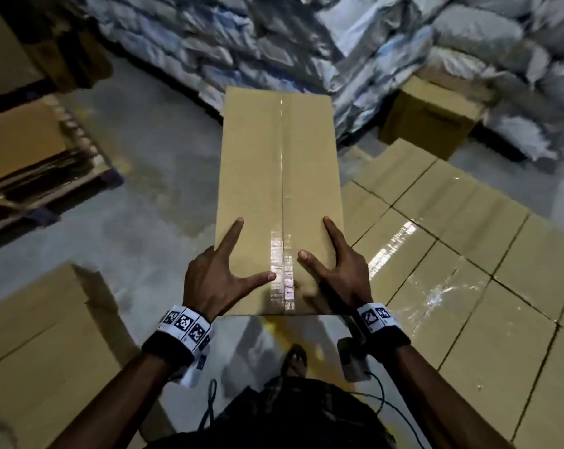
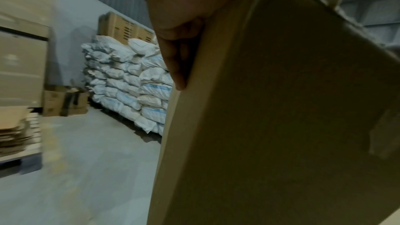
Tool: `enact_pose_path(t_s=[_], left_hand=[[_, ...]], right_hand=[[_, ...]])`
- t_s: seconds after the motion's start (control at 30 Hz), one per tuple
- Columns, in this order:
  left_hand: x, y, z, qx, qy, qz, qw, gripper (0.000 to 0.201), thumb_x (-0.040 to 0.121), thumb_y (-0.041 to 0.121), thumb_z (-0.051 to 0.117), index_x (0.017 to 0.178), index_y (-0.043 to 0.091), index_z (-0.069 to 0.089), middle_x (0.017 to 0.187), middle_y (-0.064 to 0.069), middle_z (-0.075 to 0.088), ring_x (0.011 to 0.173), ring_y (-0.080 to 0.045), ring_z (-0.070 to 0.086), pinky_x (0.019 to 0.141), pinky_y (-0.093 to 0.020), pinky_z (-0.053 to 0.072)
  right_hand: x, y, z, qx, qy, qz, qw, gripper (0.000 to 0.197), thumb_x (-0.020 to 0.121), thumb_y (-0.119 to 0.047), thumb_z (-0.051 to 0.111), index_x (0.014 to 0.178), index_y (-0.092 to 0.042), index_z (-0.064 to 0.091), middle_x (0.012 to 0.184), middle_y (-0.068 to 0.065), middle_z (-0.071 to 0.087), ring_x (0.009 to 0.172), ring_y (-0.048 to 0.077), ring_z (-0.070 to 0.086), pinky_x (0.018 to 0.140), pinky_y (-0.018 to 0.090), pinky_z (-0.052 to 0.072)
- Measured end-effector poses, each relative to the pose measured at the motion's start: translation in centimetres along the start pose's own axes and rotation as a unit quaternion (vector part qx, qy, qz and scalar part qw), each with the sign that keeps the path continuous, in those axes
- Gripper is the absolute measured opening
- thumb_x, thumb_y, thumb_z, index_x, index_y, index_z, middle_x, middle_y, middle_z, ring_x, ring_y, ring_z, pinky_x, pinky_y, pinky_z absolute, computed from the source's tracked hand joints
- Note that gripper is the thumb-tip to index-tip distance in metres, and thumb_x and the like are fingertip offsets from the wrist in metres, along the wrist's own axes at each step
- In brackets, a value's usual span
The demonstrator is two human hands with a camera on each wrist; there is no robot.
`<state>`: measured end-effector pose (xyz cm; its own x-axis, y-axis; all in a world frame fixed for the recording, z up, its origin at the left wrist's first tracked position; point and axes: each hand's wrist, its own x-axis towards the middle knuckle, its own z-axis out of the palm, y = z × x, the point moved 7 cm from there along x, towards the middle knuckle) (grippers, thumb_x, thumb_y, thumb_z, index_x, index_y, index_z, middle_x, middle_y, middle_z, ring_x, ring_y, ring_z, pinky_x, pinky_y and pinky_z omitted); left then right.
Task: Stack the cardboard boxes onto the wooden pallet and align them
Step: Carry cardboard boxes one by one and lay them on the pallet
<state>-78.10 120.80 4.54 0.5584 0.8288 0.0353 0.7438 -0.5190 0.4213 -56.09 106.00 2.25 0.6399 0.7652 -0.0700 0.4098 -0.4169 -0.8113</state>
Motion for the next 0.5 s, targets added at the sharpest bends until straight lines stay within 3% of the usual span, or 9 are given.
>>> enact_pose_path(t_s=[0.13, 0.27, 0.37, 0.5], left_hand=[[7.1, 2.0, 2.3, 0.007, -0.030, 0.050, 0.998, 0.119, 0.061, 0.104, 0.051, 0.161, 0.051, 0.013, 0.102, -0.012, 0.073, 0.099, -0.033, 0.069, 0.081, -0.040, 0.057], [13.6, 3.2, 4.6, 0.008, -0.081, 0.081, 0.993, 0.118, 0.061, 0.104, 0.051, 0.160, 0.052, 0.011, 0.097, -0.013, 0.072, 0.098, -0.034, 0.068, 0.082, -0.039, 0.055], [17.8, 3.1, 6.5, -0.013, -0.128, 0.104, 0.986, 0.118, 0.060, 0.104, 0.052, 0.159, 0.055, 0.011, 0.094, -0.011, 0.070, 0.096, -0.033, 0.067, 0.081, -0.040, 0.053], [23.8, 2.7, 9.3, -0.008, -0.200, 0.130, 0.971, 0.120, 0.054, 0.106, 0.050, 0.156, 0.062, 0.005, 0.108, -0.009, 0.070, 0.106, -0.034, 0.065, 0.089, -0.042, 0.053]], right_hand=[[4.7, 2.1, -1.5, -0.007, 0.034, 0.053, 0.998, 0.086, 0.076, -0.089, 0.056, 0.151, -0.064, 0.023, 0.138, -0.004, 0.065, 0.123, 0.025, 0.062, 0.106, 0.044, 0.049], [8.7, 3.6, -1.9, -0.042, 0.067, 0.093, 0.992, 0.083, 0.081, -0.087, 0.052, 0.153, -0.059, 0.022, 0.129, -0.001, 0.069, 0.114, 0.029, 0.064, 0.092, 0.035, 0.048], [10.7, 4.6, -1.1, -0.051, 0.088, 0.122, 0.987, 0.083, 0.083, -0.088, 0.048, 0.154, -0.057, 0.020, 0.116, 0.002, 0.071, 0.103, 0.031, 0.065, 0.087, 0.038, 0.049], [13.6, 5.4, 0.9, -0.042, 0.128, 0.176, 0.975, 0.083, 0.085, -0.084, 0.053, 0.155, -0.057, 0.018, 0.118, 0.003, 0.070, 0.105, 0.031, 0.065, 0.088, 0.038, 0.051]])
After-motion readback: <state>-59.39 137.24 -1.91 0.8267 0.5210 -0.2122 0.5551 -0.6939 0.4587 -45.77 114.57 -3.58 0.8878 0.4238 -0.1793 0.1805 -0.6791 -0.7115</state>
